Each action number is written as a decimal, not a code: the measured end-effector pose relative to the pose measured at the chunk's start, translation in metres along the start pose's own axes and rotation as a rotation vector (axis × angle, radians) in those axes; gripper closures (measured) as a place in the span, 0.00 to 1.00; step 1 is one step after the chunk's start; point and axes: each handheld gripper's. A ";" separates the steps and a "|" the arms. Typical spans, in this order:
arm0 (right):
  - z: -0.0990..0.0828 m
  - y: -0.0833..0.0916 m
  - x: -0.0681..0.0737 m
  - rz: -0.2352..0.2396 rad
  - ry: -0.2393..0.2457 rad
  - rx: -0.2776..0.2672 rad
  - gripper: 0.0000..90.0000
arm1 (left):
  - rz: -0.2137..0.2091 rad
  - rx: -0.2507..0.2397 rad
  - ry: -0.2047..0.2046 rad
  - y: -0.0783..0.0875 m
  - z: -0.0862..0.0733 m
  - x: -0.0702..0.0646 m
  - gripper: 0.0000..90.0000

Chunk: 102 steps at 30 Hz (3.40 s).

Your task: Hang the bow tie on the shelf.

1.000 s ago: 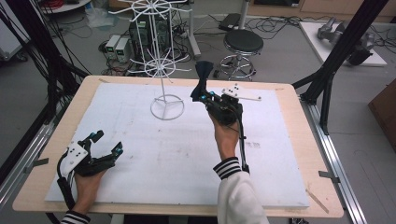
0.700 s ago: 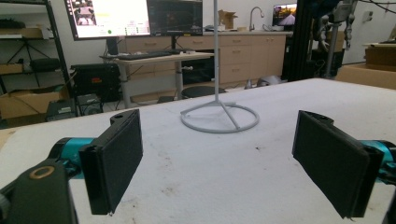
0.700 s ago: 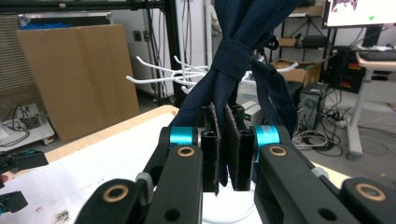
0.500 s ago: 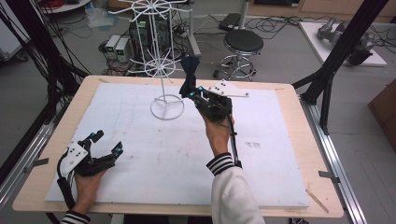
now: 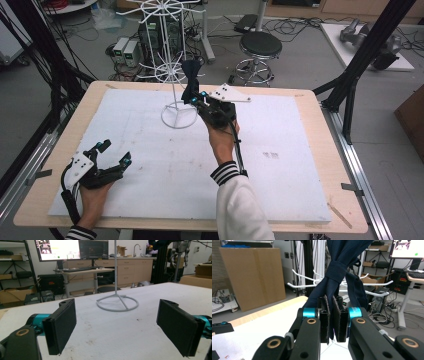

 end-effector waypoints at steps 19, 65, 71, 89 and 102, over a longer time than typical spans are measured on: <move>-0.001 -0.018 0.005 -0.030 0.000 0.035 0.95 | 0.001 -0.002 -0.002 0.000 0.000 0.000 0.18; -0.011 -0.045 0.000 0.011 -0.017 0.095 0.71 | -0.001 0.001 -0.001 0.000 0.000 0.000 0.18; -0.011 -0.036 0.001 0.008 -0.003 0.096 0.29 | 0.002 -0.003 -0.010 0.000 0.000 0.000 0.18; -0.075 0.096 -0.029 -0.075 0.029 0.003 0.12 | 0.001 0.001 -0.007 0.001 0.000 0.000 0.18; -0.157 0.169 -0.060 -0.179 -0.008 -0.112 0.12 | 0.004 -0.006 -0.010 0.001 0.000 0.000 0.18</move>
Point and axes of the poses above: each handheld gripper's, and its own axes: y roughly backward along the jaws, z roughly out of its top, x roughly to its left, and after that the axes turned 14 degrees about x, right-handed
